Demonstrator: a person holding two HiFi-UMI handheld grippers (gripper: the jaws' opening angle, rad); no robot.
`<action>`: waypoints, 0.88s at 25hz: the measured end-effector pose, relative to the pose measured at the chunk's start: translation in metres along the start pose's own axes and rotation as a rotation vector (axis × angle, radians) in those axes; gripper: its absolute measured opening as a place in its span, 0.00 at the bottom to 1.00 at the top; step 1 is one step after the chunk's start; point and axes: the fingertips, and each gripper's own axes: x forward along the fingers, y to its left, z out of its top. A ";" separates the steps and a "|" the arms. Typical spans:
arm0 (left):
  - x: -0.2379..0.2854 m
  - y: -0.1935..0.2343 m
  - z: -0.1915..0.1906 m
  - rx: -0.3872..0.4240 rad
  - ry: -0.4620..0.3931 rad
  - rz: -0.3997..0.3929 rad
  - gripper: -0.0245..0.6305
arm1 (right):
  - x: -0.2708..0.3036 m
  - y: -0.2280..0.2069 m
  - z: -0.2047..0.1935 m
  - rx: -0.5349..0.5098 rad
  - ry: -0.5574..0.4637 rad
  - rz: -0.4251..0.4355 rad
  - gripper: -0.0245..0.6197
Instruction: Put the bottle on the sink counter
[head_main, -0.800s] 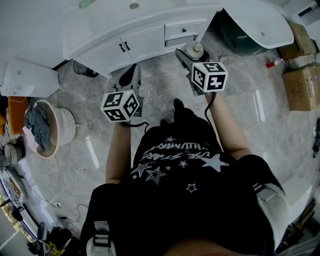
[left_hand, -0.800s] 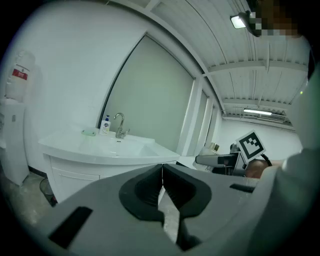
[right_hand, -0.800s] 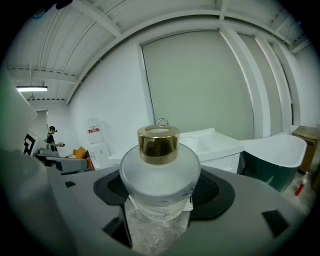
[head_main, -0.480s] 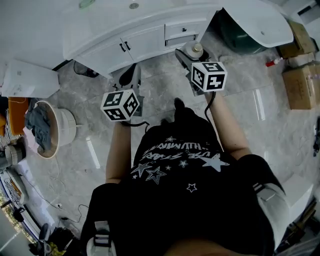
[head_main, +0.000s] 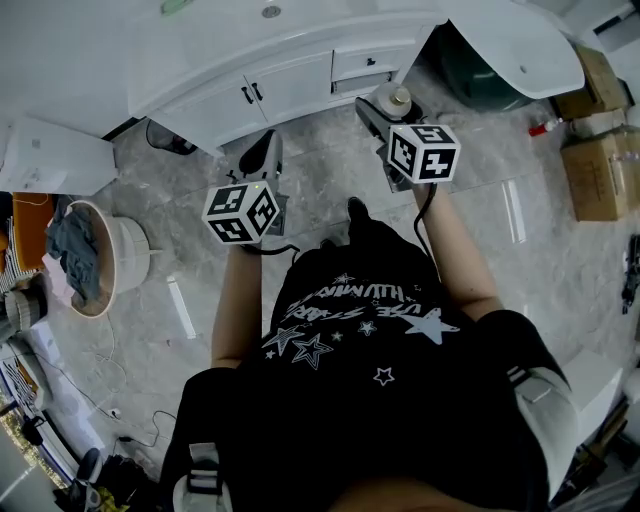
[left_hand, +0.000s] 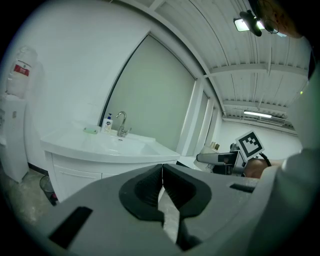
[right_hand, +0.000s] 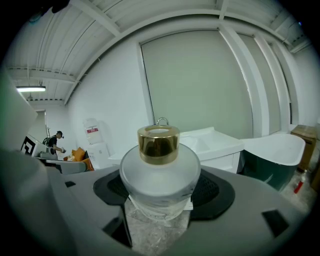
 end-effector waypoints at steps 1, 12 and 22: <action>-0.001 0.002 0.001 -0.002 -0.002 0.000 0.05 | 0.000 -0.001 0.002 0.003 -0.002 -0.001 0.53; 0.030 0.010 0.006 0.016 0.011 0.003 0.05 | 0.021 -0.041 0.015 0.038 -0.024 -0.021 0.53; 0.125 0.028 0.035 0.017 0.012 0.060 0.05 | 0.102 -0.110 0.044 0.043 -0.002 0.032 0.53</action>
